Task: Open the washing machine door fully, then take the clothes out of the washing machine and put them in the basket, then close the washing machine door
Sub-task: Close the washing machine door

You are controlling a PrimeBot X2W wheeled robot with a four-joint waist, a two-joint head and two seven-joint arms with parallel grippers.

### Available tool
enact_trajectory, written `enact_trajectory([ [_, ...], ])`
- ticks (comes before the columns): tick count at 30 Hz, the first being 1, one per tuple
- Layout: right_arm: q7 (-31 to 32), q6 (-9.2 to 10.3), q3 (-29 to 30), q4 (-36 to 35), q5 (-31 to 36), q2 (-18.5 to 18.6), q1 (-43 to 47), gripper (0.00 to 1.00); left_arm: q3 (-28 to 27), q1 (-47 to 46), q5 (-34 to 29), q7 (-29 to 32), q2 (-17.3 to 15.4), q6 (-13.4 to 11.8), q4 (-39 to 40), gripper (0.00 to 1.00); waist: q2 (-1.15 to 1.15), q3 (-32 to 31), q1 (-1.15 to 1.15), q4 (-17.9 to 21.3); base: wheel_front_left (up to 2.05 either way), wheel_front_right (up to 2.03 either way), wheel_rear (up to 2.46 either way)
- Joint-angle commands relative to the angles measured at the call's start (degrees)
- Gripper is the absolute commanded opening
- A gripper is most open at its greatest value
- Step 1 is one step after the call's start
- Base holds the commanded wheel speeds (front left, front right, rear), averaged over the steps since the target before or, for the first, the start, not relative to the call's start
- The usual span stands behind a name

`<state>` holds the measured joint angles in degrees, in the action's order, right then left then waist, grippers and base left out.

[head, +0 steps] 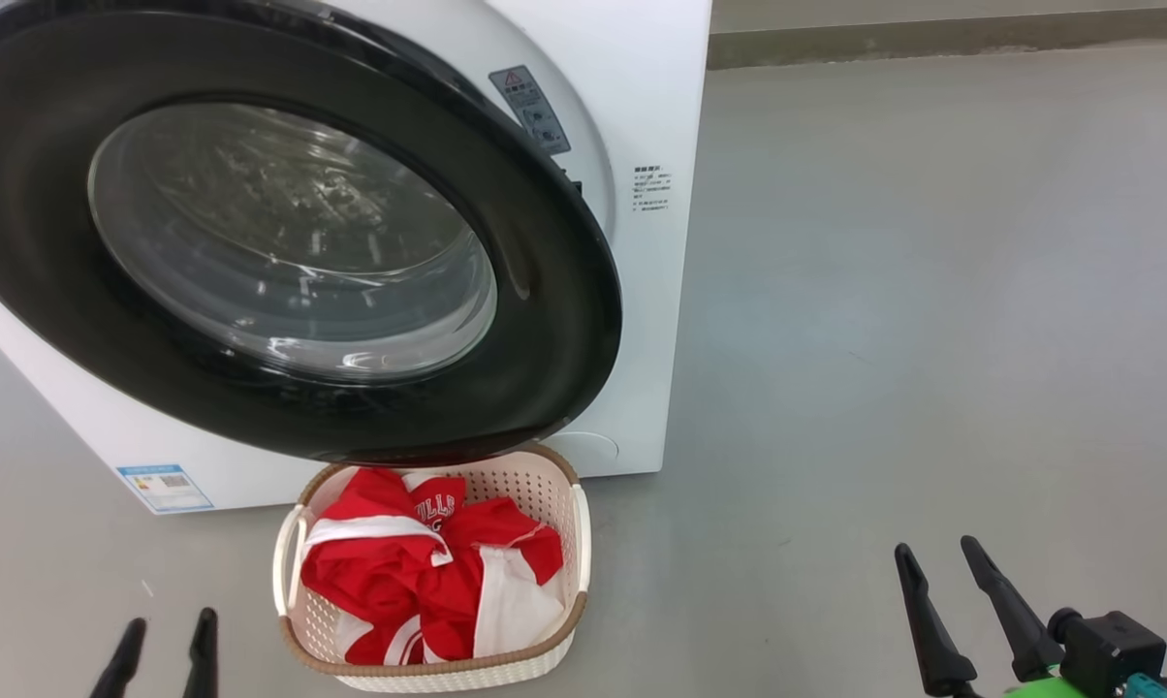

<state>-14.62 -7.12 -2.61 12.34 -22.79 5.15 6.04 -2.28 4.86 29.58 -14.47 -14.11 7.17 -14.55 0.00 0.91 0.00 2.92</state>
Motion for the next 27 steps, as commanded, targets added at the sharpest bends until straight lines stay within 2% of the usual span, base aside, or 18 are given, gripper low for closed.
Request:
enact_trajectory([
  [1, -0.4, -0.36, -1.0, -1.5, -0.2, 0.9, 0.0, 1.0, -3.4, -0.6, -1.6, -0.5, -0.4, 0.3, 2.3, 1.0, 0.0, -0.1, 0.0, 0.1, 0.0, 0.0, 0.0],
  [7, -0.4, -0.36, -0.5, -1.8, -0.2, 0.9, 0.8, 1.0, -5.9, 1.6, -6.1, -0.5, 1.9, 0.3, 5.4, 1.0, 0.0, -0.4, 0.0, 0.0, 0.0, 0.0, 0.0],
  [16, -0.4, -0.36, 0.1, -2.2, 0.0, 1.0, 1.5, 1.0, -5.8, 3.6, -10.5, -0.5, 2.7, 0.3, 6.6, 1.0, 0.0, -0.7, 0.0, -0.3, 0.0, 0.0, 0.0],
  [27, -0.4, -0.36, -0.1, -2.2, 0.3, 0.8, 1.2, 1.0, -5.8, 3.3, -11.5, -0.5, 3.7, 0.3, 7.1, 1.0, 0.0, -0.4, 0.0, -1.0, 0.0, 0.0, 0.0],
])
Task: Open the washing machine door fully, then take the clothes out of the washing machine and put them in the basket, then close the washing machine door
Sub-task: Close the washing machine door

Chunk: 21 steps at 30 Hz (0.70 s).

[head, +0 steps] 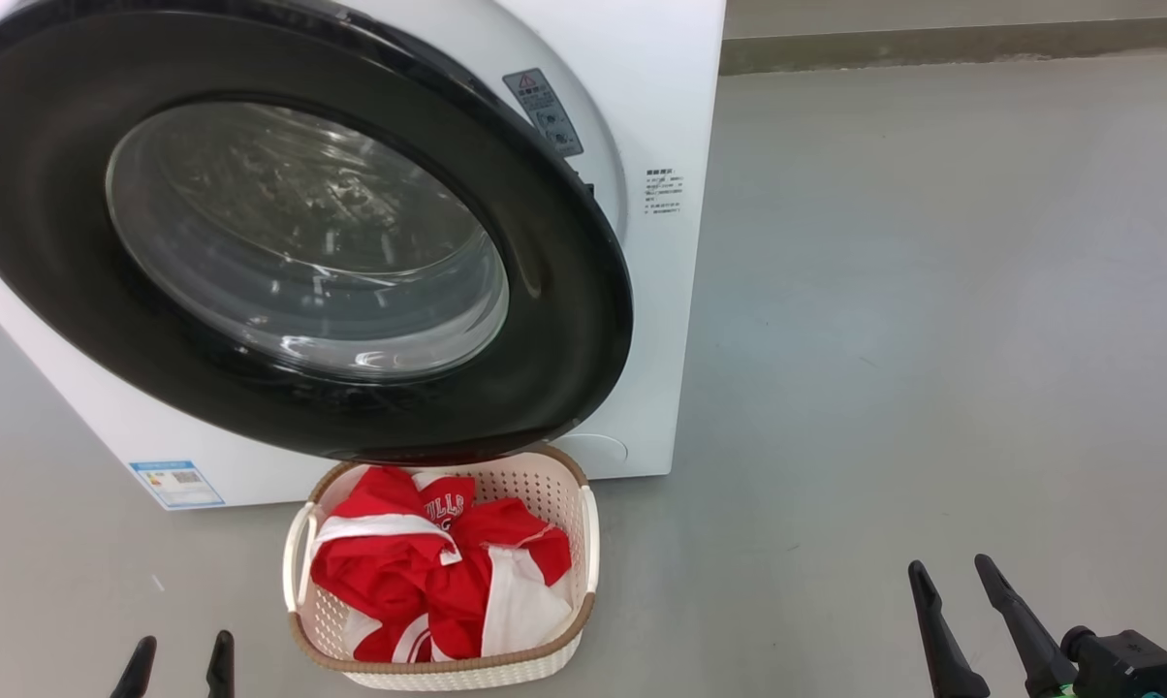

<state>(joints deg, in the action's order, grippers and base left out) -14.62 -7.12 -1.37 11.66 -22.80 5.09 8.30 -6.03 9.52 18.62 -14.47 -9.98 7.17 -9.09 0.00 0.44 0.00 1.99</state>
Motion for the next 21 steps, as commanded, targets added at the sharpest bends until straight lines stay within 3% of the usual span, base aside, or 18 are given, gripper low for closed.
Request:
enact_trajectory([
  [1, -0.4, -0.36, -1.3, -1.5, 0.3, 0.9, -1.1, 0.77, -1.9, -1.4, -0.6, -0.5, -0.4, 0.3, 1.7, 1.0, 0.0, 0.1, 0.0, -0.2, 0.0, 0.0, 0.0],
  [2, -0.4, -0.36, -1.3, -1.6, 0.2, 0.9, -1.2, 0.49, -1.8, -1.5, -0.7, -0.5, -0.4, 0.3, 1.7, 1.0, 0.0, 0.1, 0.0, -0.3, 0.0, 0.0, 0.0],
  [3, -0.4, -0.36, -1.5, -1.6, 0.1, 0.9, -1.2, 0.29, -1.6, -1.5, -0.9, -0.5, -0.3, 0.3, 1.8, 1.0, 0.0, 0.1, 0.0, -0.5, 0.0, 0.0, 0.0],
  [4, -0.4, -0.36, -1.7, -1.6, -0.1, 1.0, -1.2, 0.0, -1.3, -1.6, -1.0, -0.5, -0.2, 0.3, 1.8, 1.0, 0.0, 0.2, 0.0, -0.8, 0.0, 0.0, 0.0],
  [13, -0.4, -0.36, -4.1, -1.2, -1.0, 1.2, -2.2, 0.0, 1.4, -2.4, -1.0, -0.5, 0.3, 0.3, 2.2, 1.0, 0.0, 0.3, 0.0, -4.5, 0.0, 0.0, 0.0],
  [21, -0.4, -0.36, -8.2, 0.1, -1.3, 0.2, -9.7, 0.0, 4.6, -3.9, -0.3, -0.5, 1.1, 0.3, 2.0, 1.0, 0.0, 1.9, 0.0, -9.6, 0.0, 0.0, 0.0],
])
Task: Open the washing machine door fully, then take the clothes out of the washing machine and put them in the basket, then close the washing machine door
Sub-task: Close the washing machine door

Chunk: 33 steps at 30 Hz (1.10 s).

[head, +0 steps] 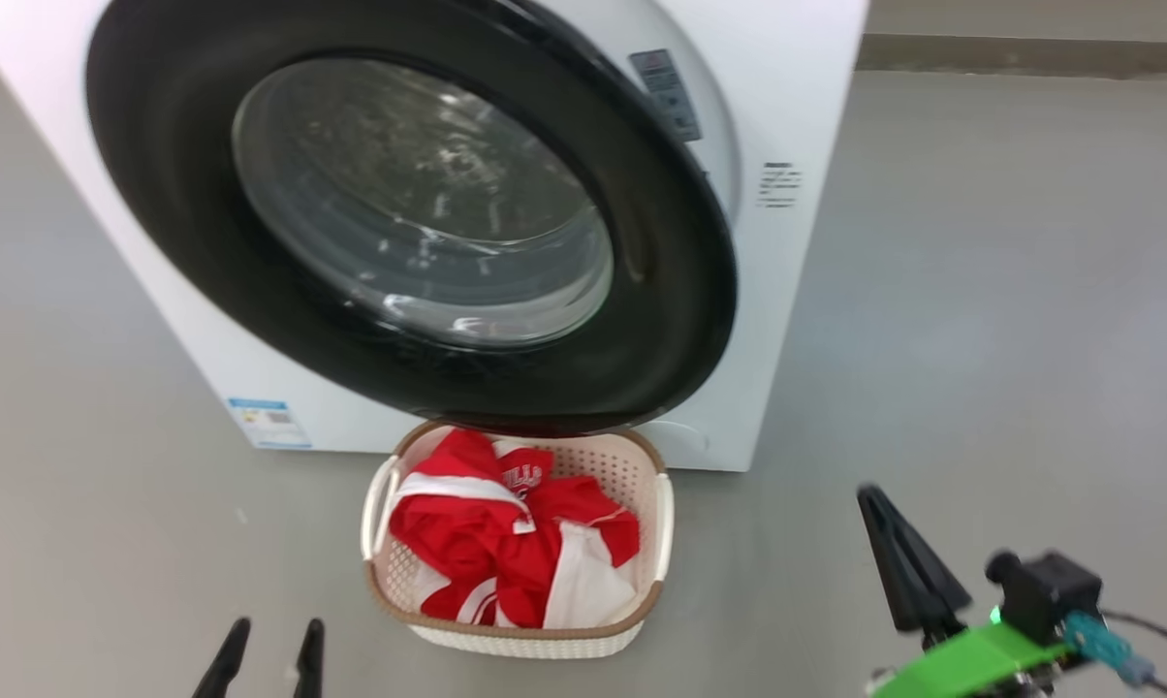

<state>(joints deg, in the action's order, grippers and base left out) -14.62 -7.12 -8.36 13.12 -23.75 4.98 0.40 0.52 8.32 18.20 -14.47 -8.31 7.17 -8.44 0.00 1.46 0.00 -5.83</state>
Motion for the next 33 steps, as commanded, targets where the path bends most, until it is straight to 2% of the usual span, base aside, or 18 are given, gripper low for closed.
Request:
enact_trajectory([
  [1, -0.4, -0.36, -1.6, -1.0, -0.4, 0.1, -3.0, 0.0, -1.5, -3.0, 0.2, -0.5, -0.4, 0.3, 1.3, 1.0, 0.0, 1.0, 0.0, -2.4, 0.0, 0.0, 0.0],
  [13, -0.4, -0.36, -4.5, 3.9, -0.9, -1.6, -17.3, 0.0, 1.9, -6.1, 2.1, -0.5, -0.3, 0.3, 2.2, 1.0, 0.0, 4.2, 0.0, -7.8, 0.0, 0.0, 0.0],
  [24, -0.4, -0.36, -2.7, 10.6, -1.4, -2.1, -25.5, 0.0, 4.1, -9.5, 3.8, -0.5, -1.1, 0.3, 2.5, 1.0, 0.0, 9.1, 0.0, -9.9, 0.0, 0.0, 0.0],
  [33, -0.4, -0.36, -0.1, 11.6, -1.7, -2.1, -28.1, 0.0, 4.9, -10.9, 4.5, -0.5, -1.2, 0.3, 2.7, 1.0, 0.0, 11.5, 0.0, -10.9, 0.0, 0.0, 0.0],
])
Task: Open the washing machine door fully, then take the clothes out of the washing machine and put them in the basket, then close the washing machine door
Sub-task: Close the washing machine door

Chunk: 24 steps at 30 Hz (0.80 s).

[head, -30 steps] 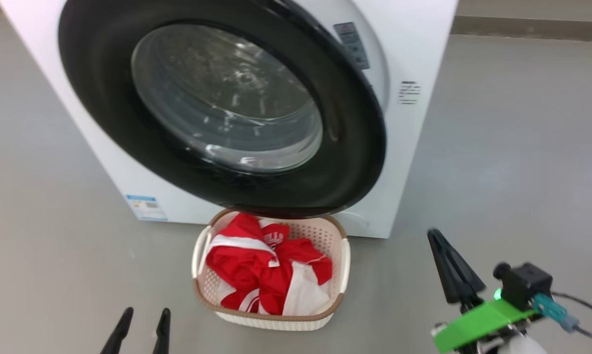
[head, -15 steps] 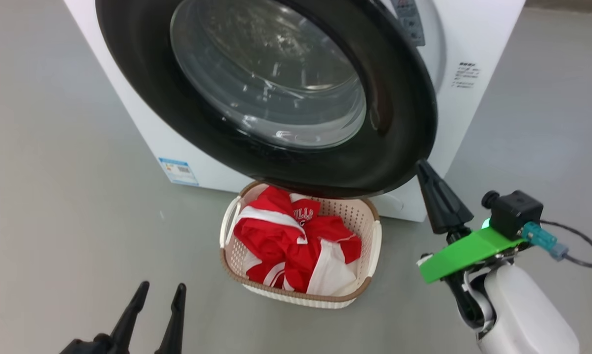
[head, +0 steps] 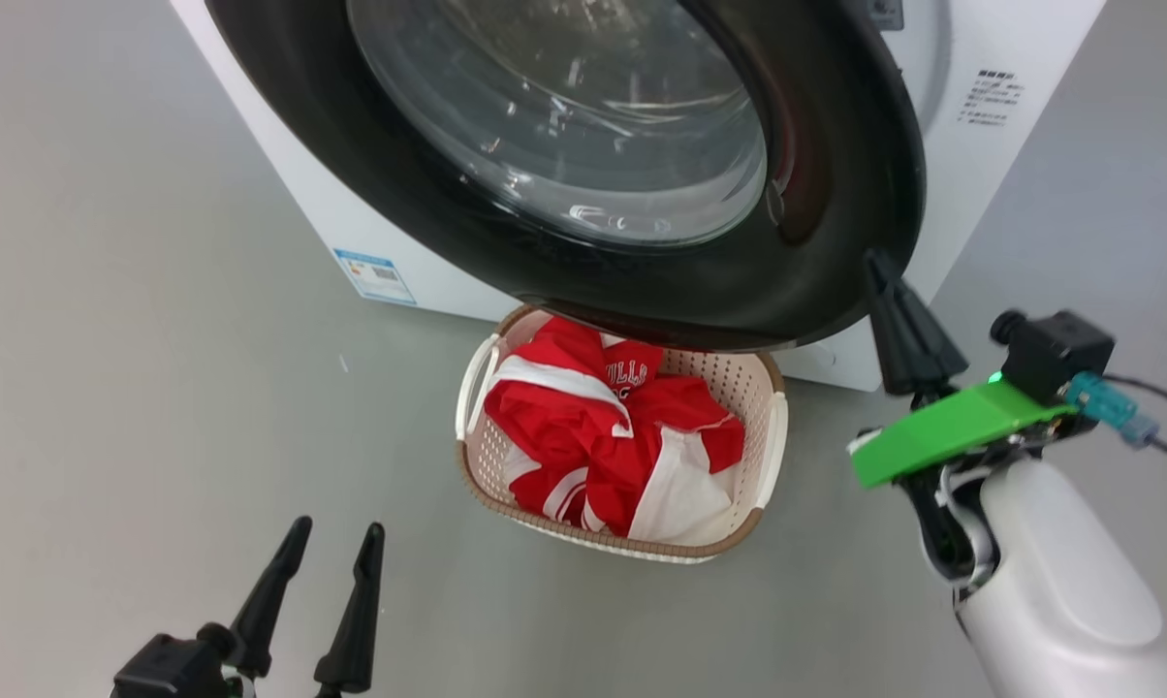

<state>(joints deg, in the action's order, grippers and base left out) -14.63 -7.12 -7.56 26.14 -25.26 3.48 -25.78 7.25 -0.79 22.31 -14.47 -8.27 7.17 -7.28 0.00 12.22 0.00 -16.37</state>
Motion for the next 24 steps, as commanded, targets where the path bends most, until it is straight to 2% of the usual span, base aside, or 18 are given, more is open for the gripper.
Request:
enact_trajectory([
  [1, -0.4, -0.36, -0.5, -1.5, -0.1, -0.6, -2.4, 0.0, -1.8, -1.9, 0.5, -0.5, -1.3, 0.3, 1.6, 1.0, 0.0, 1.1, 0.0, -0.5, 0.0, 0.0, 0.0],
  [24, -0.4, -0.36, 8.5, -3.6, 2.5, -0.6, -14.2, 0.0, 0.3, -7.9, 2.5, -0.5, -2.1, 0.3, 2.7, 1.0, 0.0, 9.2, 0.0, -3.4, 0.0, 0.0, 0.0],
])
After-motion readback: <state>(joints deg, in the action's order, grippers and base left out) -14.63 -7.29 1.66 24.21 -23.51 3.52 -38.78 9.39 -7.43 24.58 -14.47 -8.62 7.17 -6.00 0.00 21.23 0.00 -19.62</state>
